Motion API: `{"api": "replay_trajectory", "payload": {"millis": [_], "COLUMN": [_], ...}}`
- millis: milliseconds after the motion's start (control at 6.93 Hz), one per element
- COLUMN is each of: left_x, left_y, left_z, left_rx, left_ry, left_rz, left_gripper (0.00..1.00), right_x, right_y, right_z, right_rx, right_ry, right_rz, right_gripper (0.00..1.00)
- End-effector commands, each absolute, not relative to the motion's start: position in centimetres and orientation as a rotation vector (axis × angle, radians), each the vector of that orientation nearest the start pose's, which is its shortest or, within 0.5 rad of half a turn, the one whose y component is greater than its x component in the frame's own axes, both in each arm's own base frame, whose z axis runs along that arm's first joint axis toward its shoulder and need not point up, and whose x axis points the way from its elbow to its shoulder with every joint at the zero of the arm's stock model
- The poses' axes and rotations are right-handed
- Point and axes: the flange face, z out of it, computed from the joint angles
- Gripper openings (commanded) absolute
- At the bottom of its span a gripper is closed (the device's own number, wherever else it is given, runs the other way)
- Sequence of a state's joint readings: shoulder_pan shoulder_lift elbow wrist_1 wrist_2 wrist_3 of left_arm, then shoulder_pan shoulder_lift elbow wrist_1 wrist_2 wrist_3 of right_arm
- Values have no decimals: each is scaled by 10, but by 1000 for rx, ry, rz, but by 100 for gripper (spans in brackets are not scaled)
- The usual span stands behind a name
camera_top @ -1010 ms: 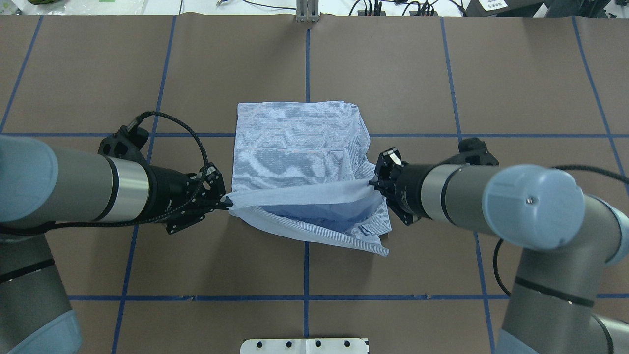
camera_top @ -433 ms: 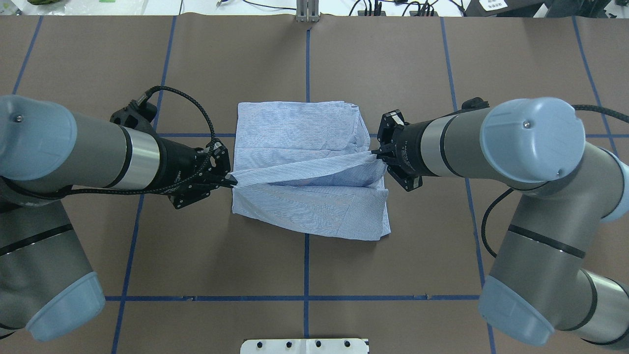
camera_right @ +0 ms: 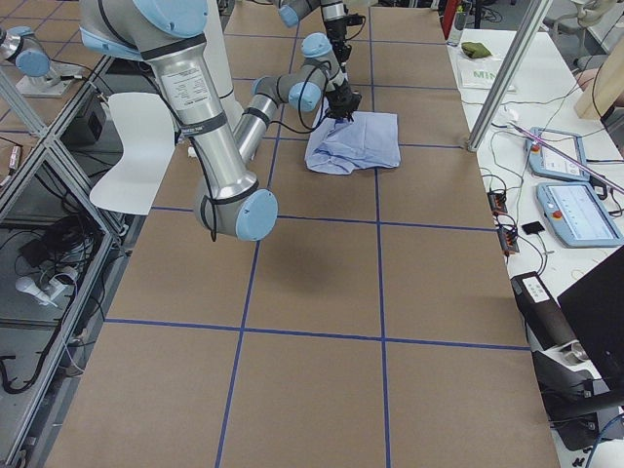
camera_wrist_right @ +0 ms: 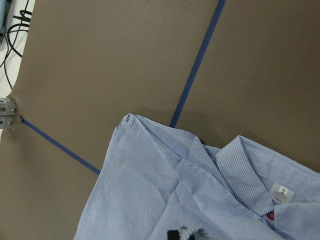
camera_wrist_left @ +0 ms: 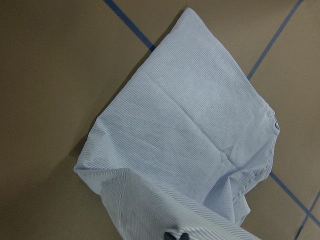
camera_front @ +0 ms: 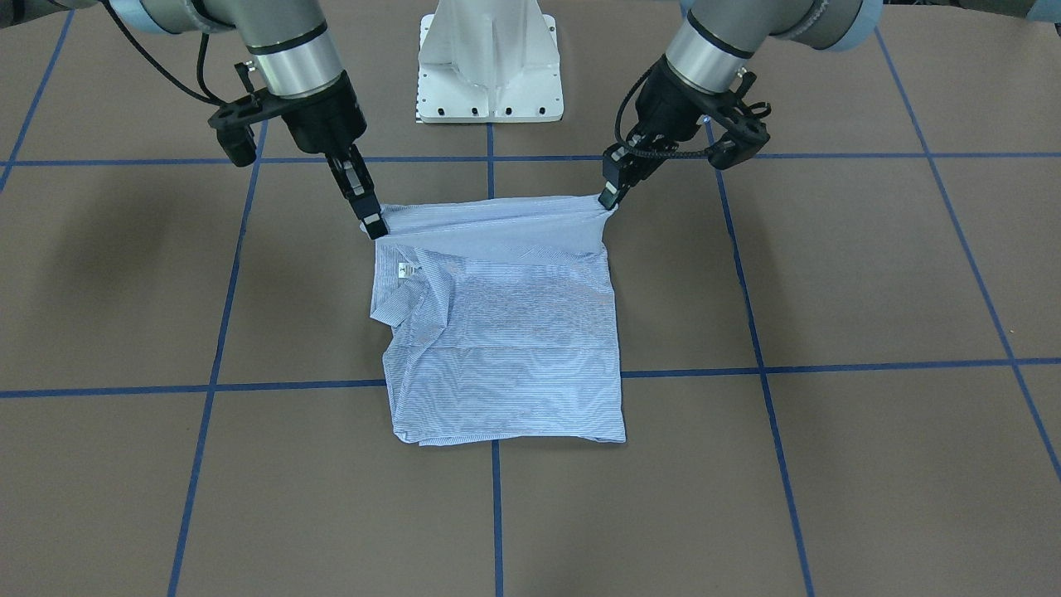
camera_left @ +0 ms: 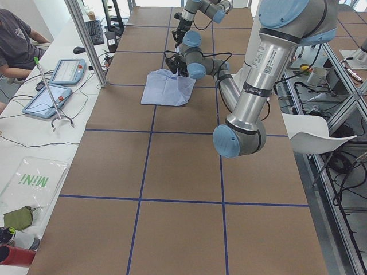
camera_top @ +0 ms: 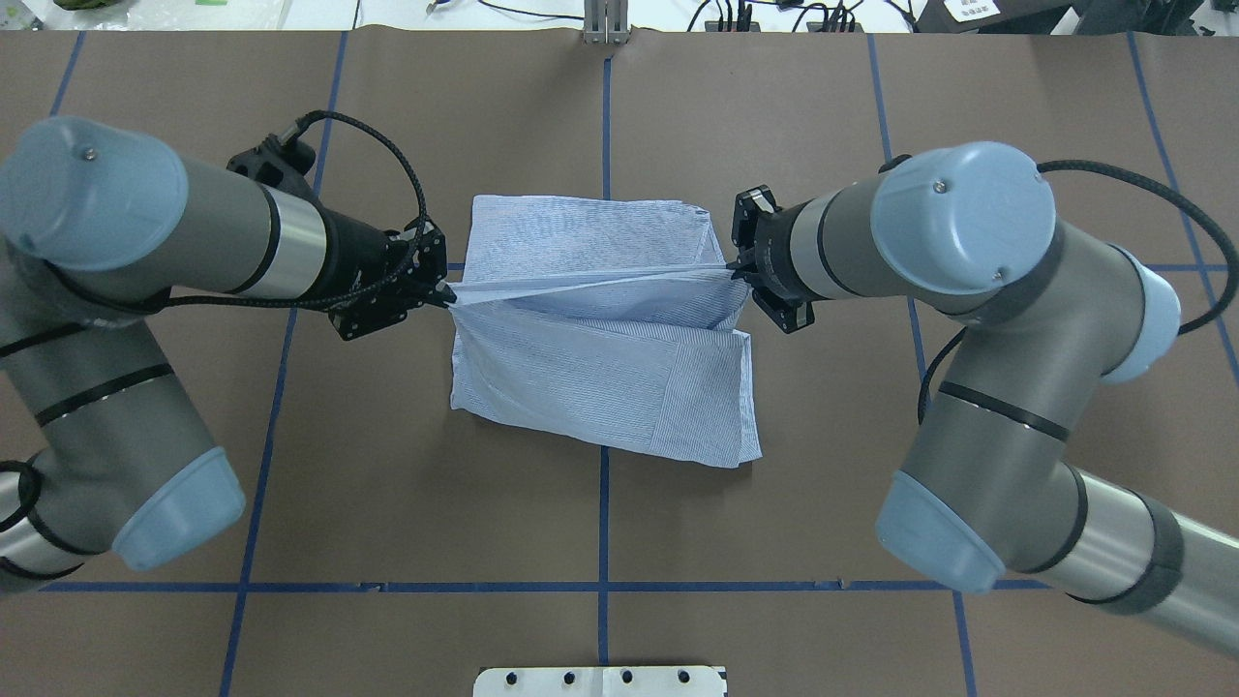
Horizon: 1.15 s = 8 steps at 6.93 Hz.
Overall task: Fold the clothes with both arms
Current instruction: 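Lift the near edge and fold it over toward the collar with both grippers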
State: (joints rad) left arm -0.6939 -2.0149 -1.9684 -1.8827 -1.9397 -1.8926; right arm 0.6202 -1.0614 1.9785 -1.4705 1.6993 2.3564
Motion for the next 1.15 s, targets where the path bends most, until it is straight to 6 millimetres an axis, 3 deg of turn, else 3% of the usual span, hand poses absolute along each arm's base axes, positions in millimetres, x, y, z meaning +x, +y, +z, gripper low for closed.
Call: {"api": "replay_trajectory", "payload": {"millis": [0, 433, 722, 866, 1010], "left_x": [386, 410, 443, 464, 483], "left_y": [-482, -536, -585, -610, -634], "left_z": [218, 226, 256, 259, 265], "left_rx": [-56, -29, -13, 28, 57], "left_ry": [1194, 1180, 1187, 1166, 1141], "left_rz": [-675, -699, -711, -731, -751], "left_gripper": [0, 0, 0, 0, 5], "right_x": [-423, -467, -484, -496, -520], "right_y": [-466, -523, -564, -580, -600], "right_z": [200, 203, 241, 258, 266], "right_rx": [-196, -167, -119, -100, -97], "right_ry": [-1059, -1013, -999, -979, -967], "right_rz": [1215, 1226, 1198, 1176, 1171], "right_gripper": [0, 0, 0, 0, 5]}}
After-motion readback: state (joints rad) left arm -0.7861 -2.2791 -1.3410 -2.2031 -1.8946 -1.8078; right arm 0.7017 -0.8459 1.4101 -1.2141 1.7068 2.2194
